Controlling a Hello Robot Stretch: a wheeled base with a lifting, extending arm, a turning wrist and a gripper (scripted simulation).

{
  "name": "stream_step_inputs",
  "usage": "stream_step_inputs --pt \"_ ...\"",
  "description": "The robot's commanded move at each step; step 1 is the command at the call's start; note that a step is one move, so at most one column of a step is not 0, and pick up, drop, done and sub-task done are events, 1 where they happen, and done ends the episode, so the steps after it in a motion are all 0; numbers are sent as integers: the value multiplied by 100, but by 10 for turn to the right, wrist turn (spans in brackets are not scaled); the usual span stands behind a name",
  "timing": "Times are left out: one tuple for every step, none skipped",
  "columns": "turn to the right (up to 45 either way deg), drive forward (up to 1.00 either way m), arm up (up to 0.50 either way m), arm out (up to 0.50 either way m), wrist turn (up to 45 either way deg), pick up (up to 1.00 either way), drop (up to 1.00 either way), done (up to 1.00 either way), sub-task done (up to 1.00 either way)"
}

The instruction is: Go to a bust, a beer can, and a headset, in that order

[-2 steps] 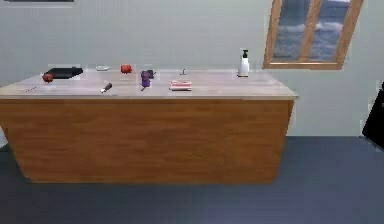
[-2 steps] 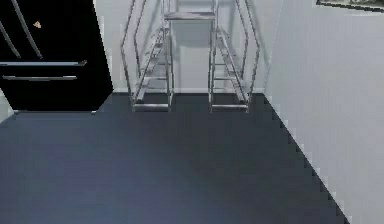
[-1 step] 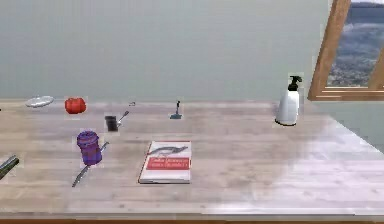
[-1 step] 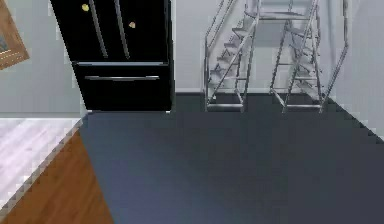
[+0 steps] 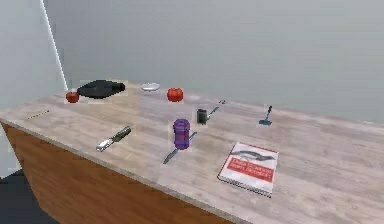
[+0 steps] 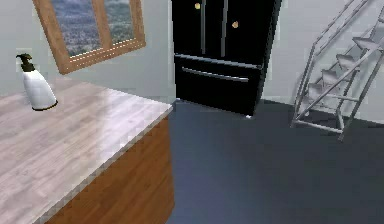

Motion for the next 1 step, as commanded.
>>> stream_step_inputs --pt "0 0 0 0 0 0 0 0 100"
